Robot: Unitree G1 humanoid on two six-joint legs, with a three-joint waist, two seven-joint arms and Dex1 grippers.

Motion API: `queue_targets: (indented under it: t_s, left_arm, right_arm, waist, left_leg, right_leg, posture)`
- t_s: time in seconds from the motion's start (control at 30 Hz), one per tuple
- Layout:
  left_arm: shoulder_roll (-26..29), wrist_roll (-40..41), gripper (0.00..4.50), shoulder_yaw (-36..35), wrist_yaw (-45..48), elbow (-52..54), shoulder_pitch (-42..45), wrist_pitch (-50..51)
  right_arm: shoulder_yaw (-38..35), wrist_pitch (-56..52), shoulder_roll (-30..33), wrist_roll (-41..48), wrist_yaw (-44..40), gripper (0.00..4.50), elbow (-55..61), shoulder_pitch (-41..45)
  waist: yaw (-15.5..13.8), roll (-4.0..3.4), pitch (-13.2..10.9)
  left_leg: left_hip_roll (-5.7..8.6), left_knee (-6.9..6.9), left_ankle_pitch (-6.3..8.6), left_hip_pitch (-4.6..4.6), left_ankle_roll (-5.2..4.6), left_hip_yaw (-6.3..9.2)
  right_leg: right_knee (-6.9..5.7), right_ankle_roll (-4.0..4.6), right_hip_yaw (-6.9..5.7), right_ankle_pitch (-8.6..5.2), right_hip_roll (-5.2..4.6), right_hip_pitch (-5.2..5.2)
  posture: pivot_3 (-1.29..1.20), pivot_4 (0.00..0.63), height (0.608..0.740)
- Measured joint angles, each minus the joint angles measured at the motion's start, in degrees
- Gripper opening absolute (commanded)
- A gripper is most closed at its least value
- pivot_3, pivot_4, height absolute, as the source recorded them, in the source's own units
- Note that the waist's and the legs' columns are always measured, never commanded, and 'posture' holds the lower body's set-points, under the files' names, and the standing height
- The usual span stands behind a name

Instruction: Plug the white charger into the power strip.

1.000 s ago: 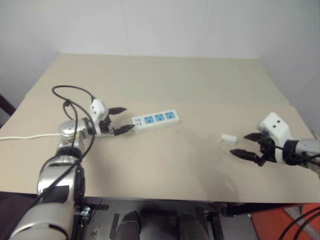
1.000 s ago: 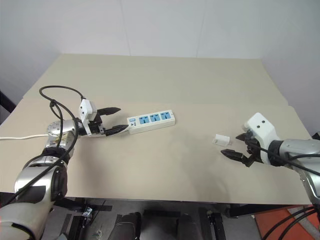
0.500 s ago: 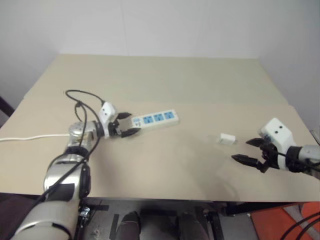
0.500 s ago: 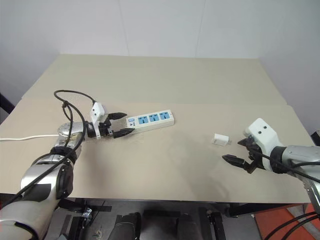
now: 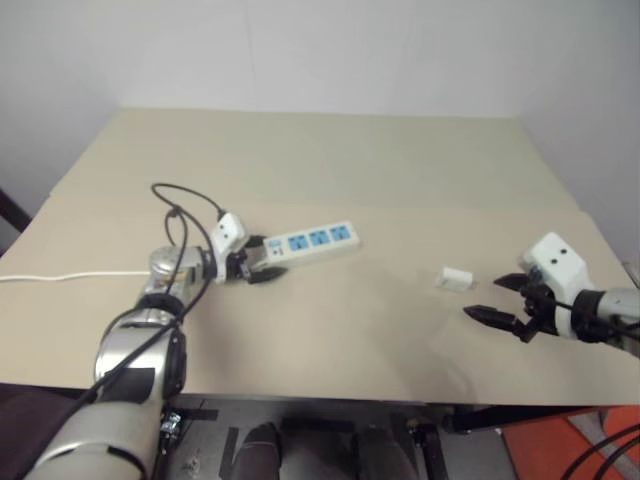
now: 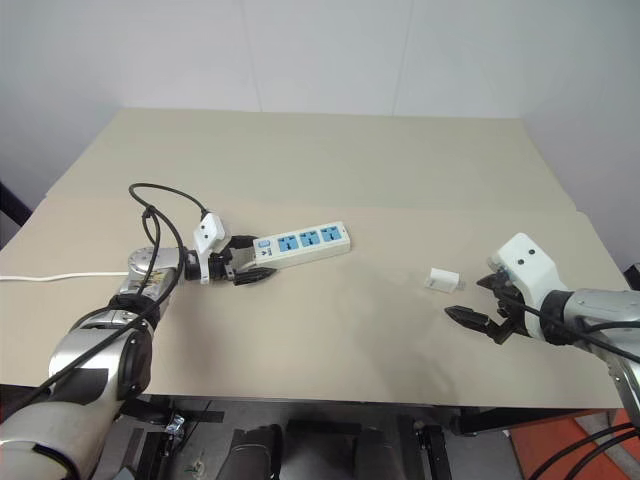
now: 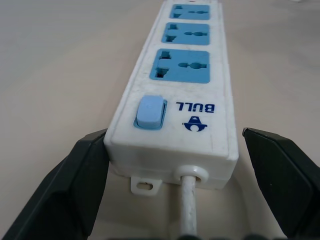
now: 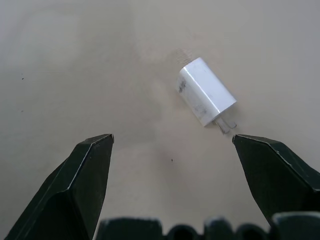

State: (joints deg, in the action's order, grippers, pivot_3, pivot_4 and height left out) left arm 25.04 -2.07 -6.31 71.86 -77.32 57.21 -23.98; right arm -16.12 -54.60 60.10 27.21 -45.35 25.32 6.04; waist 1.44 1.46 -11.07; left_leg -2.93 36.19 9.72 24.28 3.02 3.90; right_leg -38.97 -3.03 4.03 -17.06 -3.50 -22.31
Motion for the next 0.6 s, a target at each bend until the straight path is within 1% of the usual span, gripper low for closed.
queue_targets:
  t_s: [0.2,0.33,0.6]
  left_arm:
    - [0.0,0.2,4.47,-0.4,3.1,0.4,-1.2,-1.4]
    - [0.0,0.1,4.47,-0.4,2.2,0.9,-1.8,-2.7]
    - [-0.6,0.2,4.47,-1.0,-0.4,1.0,-2.5,-4.7]
  right_arm:
    - [1.8,0.0,-0.6,0.0,0.5,4.50,-0.5,1.1]
    - [2.4,0.0,-0.9,-0.1,0.5,4.50,-1.3,2.4]
    - [3.0,0.0,-0.9,-0.1,0.5,4.50,-1.4,2.3]
  waist:
    - [0.0,0.00,0.0]
    - [0.0,0.00,0.0]
    - [-0.1,0.00,0.0]
  left_leg:
    - [0.00,0.01,0.00,-0.01,0.00,0.00]
    - [0.00,0.00,0.00,-0.01,0.00,0.00]
    - [0.00,0.01,0.00,-0.03,0.00,0.00]
  right_leg:
    - [0.00,0.00,0.00,0.00,0.00,0.01]
    - [0.00,0.00,0.00,0.00,0.00,0.01]
    - [-0.02,0.00,0.00,0.00,0.00,0.01]
  posture:
    - [0.00,0.150,0.740]
    - [0.00,0.150,0.740]
    - [0.00,0.150,0.740]
